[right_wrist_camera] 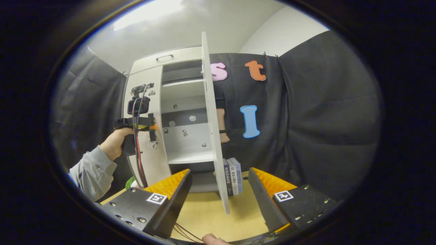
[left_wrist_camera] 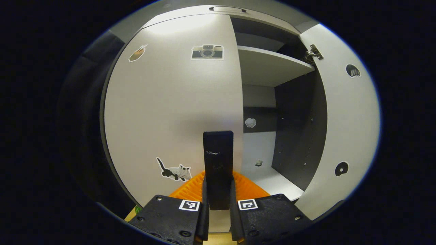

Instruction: Open the right door of the double-door shoe cabinet with the right hand, and open the left door with the left hand.

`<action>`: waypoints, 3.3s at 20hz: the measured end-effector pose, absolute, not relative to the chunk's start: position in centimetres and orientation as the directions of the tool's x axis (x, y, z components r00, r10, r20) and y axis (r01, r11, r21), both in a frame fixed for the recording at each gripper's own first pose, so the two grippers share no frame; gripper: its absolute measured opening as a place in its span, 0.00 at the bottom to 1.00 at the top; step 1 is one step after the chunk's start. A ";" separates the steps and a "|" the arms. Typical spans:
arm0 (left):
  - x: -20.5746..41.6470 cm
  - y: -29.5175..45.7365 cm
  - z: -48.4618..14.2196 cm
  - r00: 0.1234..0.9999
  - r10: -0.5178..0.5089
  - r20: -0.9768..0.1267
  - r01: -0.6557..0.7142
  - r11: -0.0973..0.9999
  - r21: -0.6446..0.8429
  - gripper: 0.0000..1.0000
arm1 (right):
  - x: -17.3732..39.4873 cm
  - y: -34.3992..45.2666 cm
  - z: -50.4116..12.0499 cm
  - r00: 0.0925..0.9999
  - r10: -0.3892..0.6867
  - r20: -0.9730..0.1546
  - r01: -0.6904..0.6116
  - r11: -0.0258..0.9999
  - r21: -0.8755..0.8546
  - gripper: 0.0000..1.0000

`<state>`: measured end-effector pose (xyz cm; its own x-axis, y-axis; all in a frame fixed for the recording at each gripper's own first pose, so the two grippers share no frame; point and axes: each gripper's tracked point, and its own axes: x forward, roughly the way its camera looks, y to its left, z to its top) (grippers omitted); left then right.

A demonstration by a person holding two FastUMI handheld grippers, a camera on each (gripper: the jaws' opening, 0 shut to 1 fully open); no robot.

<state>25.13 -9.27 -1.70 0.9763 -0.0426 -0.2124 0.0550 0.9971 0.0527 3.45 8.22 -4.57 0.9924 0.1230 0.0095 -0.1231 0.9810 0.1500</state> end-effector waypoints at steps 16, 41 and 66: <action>15.7 -6.1 -0.2 0.969 -0.148 -0.199 0.155 0.988 0.019 0.20 | 0.5 11.2 -4.5 0.989 0.144 0.029 -0.147 0.979 0.142 0.98; 10.3 4.4 1.7 0.984 -0.046 -0.172 0.054 0.998 0.038 0.04 | -1.7 22.7 -4.5 0.963 0.269 0.028 -0.270 0.951 0.153 0.97; 8.3 6.6 1.1 0.989 0.017 -0.147 -0.009 0.998 0.057 0.26 | -1.0 22.6 -4.6 0.978 0.209 0.021 -0.210 0.972 0.107 0.98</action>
<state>8.34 6.62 1.15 0.9889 0.0169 -0.1474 -0.0086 0.9983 0.0570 -1.04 22.58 -4.64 0.9776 0.2092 0.0205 -0.2102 0.9717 0.1075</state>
